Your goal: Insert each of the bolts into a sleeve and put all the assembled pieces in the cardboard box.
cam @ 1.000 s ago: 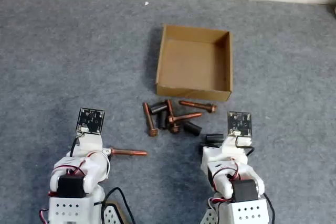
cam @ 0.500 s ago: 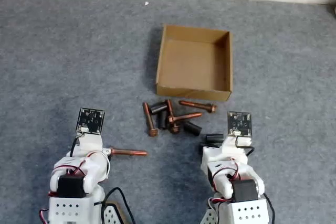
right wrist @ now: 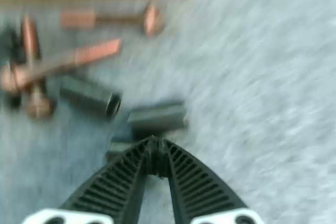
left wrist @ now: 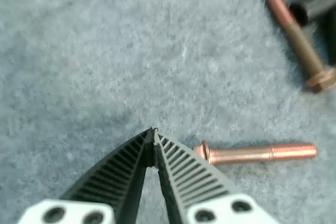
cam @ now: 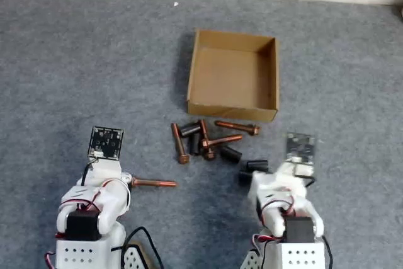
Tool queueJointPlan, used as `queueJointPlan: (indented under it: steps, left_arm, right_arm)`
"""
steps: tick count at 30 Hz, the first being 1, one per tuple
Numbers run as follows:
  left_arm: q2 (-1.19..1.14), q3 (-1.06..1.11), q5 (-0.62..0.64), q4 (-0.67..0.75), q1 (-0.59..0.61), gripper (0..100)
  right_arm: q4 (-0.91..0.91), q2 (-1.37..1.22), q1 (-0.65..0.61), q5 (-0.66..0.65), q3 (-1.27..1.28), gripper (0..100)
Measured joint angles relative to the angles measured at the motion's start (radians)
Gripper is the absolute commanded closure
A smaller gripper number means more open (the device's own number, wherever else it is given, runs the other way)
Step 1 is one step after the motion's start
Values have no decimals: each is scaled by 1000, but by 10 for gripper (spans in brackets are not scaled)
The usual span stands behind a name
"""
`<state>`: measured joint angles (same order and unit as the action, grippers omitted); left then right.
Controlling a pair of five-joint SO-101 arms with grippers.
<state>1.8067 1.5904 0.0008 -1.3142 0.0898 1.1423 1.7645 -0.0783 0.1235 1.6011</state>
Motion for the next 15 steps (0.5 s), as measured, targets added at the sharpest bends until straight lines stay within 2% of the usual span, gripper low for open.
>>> queueJointPlan:
  steps: [3, 7, 10, 13, 15]
  left_arm:
    - [0, -14, 0, 40, 0, 993]
    - [0, -29, -55, 49, 11, 993]
    - [0, -29, -138, 58, 83, 993]
    - [0, -43, -160, 69, 172, 993]
    - [0, -44, -161, 74, 190, 992]
  right_arm:
    - [-66, -11, 52, -28, -28, 992]
    - [-103, -5, 52, -233, -43, 991]
    - [-109, -11, 52, -350, -64, 984]
    - [-101, -25, 11, -393, -146, 939]
    - [-80, -87, -38, -402, -213, 924]
